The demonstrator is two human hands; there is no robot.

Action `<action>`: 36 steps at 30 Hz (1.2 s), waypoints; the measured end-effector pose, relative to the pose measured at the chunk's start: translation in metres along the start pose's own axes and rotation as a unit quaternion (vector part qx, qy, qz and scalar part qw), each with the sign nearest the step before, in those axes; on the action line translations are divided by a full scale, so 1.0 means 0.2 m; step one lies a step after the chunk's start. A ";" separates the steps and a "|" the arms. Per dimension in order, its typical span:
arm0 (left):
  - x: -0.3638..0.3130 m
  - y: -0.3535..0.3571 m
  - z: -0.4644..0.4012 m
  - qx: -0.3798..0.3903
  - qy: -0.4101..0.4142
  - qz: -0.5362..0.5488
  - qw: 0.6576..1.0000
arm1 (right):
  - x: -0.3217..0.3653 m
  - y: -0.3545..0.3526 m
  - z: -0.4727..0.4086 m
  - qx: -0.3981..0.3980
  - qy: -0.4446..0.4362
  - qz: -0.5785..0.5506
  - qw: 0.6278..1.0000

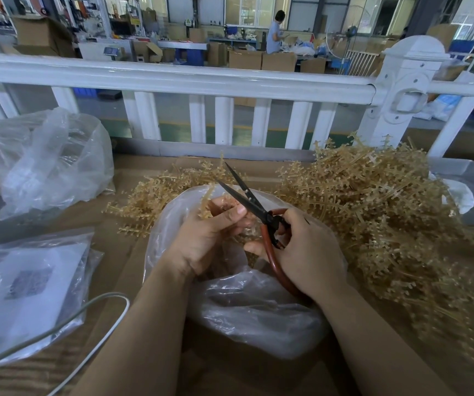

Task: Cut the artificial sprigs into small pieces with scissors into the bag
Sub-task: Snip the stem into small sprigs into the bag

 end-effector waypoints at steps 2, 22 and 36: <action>0.01 0.00 0.00 -0.005 -0.009 0.000 1.000 | -0.01 0.01 0.00 0.000 -0.001 -0.007 1.000; 0.01 -0.02 -0.01 -0.057 0.000 0.032 0.998 | -0.01 0.01 0.00 0.001 0.006 -0.029 1.000; 0.01 -0.05 -0.03 -0.030 0.004 0.018 0.999 | -0.02 0.03 0.00 0.006 -0.003 -0.025 1.000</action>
Point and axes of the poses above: each hand's wrist, its own z-axis away from the middle knuckle, its own y-axis out of the palm, x = y × z, the point moved 5 cm from there along -z, towards the middle knuckle, and after that the axes turned 5 degrees about -x, right-handed, at the moved point
